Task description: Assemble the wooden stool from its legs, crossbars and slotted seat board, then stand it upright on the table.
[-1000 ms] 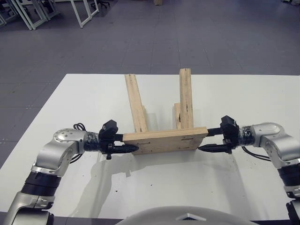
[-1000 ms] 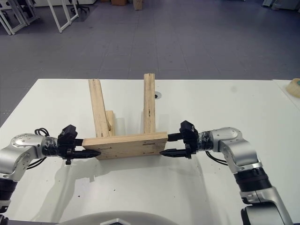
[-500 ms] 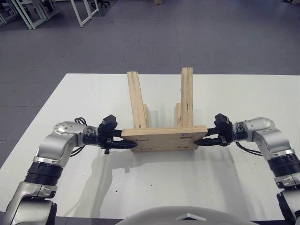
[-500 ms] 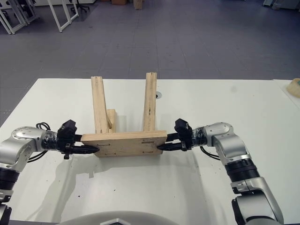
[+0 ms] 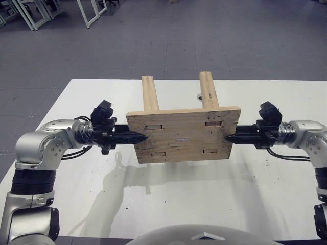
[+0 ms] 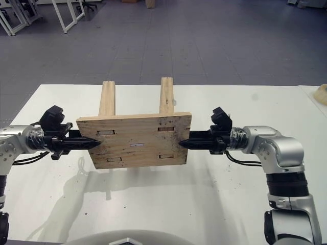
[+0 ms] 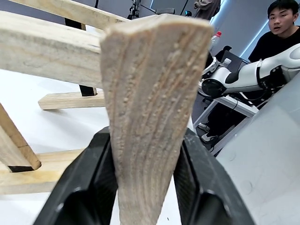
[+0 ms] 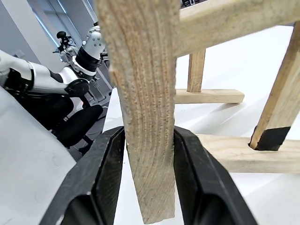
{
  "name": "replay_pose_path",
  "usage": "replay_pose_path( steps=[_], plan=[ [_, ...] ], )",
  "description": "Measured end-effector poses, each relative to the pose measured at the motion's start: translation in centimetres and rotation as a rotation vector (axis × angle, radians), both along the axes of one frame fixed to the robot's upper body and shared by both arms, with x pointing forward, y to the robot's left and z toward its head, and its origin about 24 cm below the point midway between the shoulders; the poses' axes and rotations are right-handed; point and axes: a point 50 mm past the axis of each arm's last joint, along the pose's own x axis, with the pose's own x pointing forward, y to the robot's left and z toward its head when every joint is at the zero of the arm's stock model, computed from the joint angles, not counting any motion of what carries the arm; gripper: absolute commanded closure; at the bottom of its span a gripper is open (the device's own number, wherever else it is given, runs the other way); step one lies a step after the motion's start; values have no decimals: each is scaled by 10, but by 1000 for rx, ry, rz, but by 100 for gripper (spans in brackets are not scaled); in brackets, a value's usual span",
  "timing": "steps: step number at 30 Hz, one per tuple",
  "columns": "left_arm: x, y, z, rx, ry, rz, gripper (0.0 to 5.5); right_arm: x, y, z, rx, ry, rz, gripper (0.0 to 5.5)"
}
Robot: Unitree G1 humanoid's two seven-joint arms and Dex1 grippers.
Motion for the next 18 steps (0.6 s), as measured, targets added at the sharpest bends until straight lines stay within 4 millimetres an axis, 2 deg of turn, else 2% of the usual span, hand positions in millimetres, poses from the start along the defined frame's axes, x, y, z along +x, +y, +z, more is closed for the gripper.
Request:
replay_pose_path(
  steps=[6,12,15,18],
  plan=[
    [-12,0,16,-134,67,-43,418,-25,-2,15,97,139,45,421],
    [-25,-2,29,-183,159,-32,418,-41,-5,30,130,239,44,421],
    [-27,-1,29,-203,240,-9,419,-39,-6,33,157,335,26,421],
    [-18,-2,22,-284,341,43,419,-26,-5,31,218,445,-15,421]
  ],
)
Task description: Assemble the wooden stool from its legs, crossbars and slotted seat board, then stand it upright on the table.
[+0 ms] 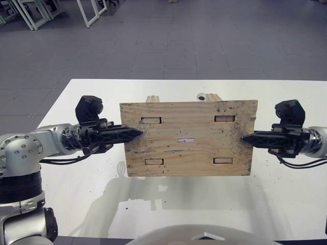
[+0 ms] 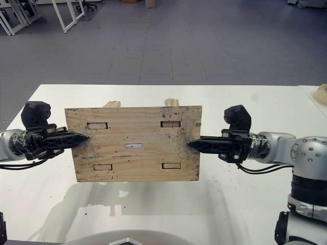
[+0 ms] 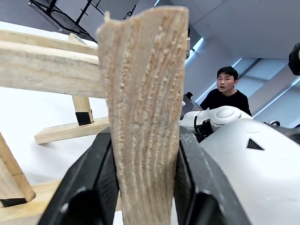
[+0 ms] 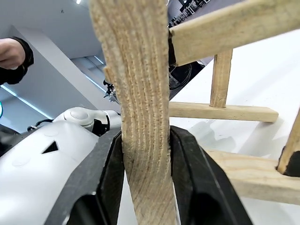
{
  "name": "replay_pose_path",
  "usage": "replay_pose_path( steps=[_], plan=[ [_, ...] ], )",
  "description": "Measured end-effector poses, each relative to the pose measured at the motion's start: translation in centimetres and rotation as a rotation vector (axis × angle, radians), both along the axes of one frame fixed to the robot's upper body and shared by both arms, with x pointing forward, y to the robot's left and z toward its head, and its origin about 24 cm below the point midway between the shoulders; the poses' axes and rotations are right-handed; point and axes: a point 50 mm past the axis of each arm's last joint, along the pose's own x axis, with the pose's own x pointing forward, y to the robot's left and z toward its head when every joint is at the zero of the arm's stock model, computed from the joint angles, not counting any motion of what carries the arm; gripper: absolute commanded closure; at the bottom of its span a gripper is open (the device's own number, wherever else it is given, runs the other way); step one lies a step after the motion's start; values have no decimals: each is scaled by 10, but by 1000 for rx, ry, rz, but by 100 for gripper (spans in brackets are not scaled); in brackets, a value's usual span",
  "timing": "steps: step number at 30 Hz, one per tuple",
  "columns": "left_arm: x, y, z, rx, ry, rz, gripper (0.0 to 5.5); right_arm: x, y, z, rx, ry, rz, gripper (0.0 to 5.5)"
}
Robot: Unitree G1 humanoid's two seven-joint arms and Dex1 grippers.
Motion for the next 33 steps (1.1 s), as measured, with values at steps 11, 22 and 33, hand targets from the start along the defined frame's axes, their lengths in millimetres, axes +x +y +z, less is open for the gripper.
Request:
replay_pose_path(
  steps=[11,22,33],
  plan=[
    [60,1,-8,-195,318,222,419,50,34,-5,189,219,-376,367],
    [113,-17,-16,-246,720,290,419,118,33,-7,117,591,-408,134],
    [113,-36,-23,-303,788,180,257,111,32,-28,93,599,-323,0]
  ],
)
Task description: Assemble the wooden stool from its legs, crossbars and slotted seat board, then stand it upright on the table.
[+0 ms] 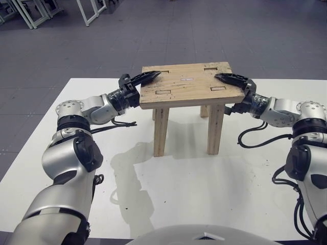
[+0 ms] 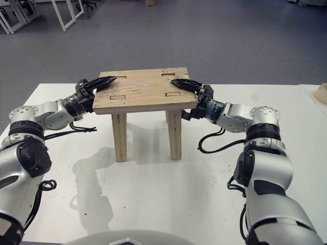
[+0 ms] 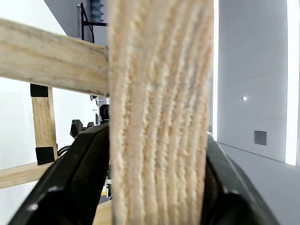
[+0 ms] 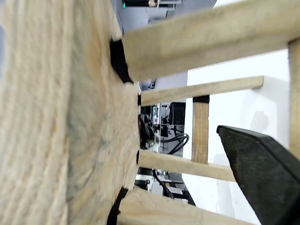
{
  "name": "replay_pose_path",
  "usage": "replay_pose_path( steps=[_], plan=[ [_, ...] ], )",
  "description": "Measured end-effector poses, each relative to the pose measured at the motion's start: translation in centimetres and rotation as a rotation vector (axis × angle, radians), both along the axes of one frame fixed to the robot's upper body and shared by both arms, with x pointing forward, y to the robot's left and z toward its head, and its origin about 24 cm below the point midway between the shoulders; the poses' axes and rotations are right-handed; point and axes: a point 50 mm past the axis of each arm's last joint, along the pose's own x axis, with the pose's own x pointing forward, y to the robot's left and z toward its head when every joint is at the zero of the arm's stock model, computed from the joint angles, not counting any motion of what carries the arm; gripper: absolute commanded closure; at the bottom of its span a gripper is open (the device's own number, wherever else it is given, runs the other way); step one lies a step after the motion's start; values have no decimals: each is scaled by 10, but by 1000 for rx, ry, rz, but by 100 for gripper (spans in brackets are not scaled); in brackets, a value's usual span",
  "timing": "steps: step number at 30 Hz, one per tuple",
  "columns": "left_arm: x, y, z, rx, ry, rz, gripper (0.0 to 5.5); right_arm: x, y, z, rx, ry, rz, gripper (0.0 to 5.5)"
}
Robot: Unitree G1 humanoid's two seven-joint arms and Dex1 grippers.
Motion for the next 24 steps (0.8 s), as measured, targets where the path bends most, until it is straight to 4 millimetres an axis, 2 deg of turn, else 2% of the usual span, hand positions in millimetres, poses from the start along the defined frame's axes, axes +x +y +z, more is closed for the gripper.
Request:
replay_pose_path(
  steps=[4,8,12,16,20,22,24],
  plan=[
    [-1,0,3,-18,-16,-16,188,0,-1,1,18,-41,13,0],
    [-3,2,7,-13,-43,-29,188,3,-3,8,49,-100,10,0],
    [-5,14,12,33,-64,-13,188,7,-14,35,91,-215,-21,0],
    [-5,20,12,43,-68,8,188,7,-19,32,76,-225,-40,0],
    [-6,34,14,66,-76,67,188,9,-36,33,-31,-283,-117,0],
    [-8,44,13,89,-82,104,188,14,-44,46,-123,-392,-174,0],
    [-13,59,10,138,-84,150,188,21,-44,69,-254,-537,-244,0]
  ],
)
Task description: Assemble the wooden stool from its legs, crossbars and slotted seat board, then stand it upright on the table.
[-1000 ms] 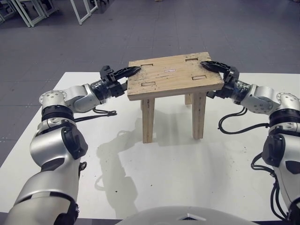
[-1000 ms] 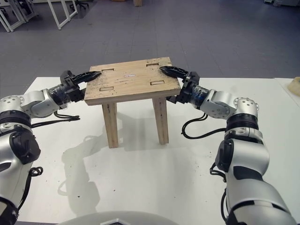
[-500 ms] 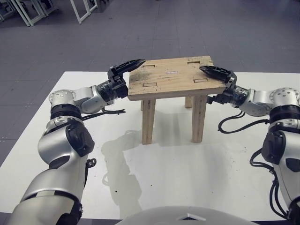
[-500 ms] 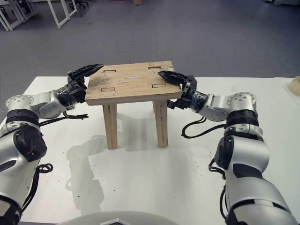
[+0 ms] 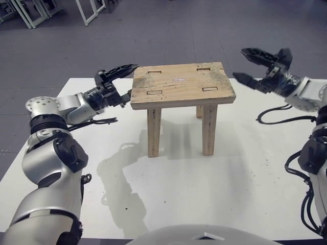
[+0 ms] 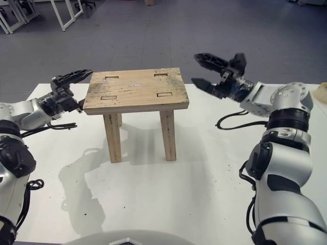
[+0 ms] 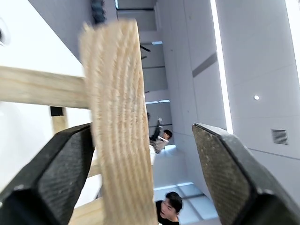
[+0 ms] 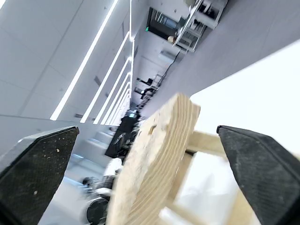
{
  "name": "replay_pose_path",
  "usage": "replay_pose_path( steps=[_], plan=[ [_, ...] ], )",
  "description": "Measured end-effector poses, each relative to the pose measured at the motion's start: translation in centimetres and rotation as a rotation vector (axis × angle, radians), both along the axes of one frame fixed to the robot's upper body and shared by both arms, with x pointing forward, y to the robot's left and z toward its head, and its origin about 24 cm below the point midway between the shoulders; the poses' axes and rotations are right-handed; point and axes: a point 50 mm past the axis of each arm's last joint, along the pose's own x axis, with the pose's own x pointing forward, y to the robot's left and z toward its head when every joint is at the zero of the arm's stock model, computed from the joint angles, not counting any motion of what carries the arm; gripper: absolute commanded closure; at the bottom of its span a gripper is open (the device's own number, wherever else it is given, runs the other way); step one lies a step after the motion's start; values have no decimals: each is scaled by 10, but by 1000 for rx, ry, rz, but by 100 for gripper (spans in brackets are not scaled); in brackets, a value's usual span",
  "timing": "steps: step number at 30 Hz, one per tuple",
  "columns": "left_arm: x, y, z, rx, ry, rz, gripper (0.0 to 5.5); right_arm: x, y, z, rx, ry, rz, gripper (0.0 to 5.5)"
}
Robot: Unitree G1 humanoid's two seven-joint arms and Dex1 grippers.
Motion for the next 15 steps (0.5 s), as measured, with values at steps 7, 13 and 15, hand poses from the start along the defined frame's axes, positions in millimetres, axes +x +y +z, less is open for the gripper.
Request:
replay_pose_path(
  steps=[7,13,15],
  plan=[
    [-2,52,48,555,-430,390,188,8,55,66,-388,-579,-307,0],
    [5,-31,143,903,-1028,760,188,-7,82,102,-404,-880,-509,0],
    [0,-60,155,962,-1126,845,188,-11,92,106,-390,-917,-504,0]
  ],
)
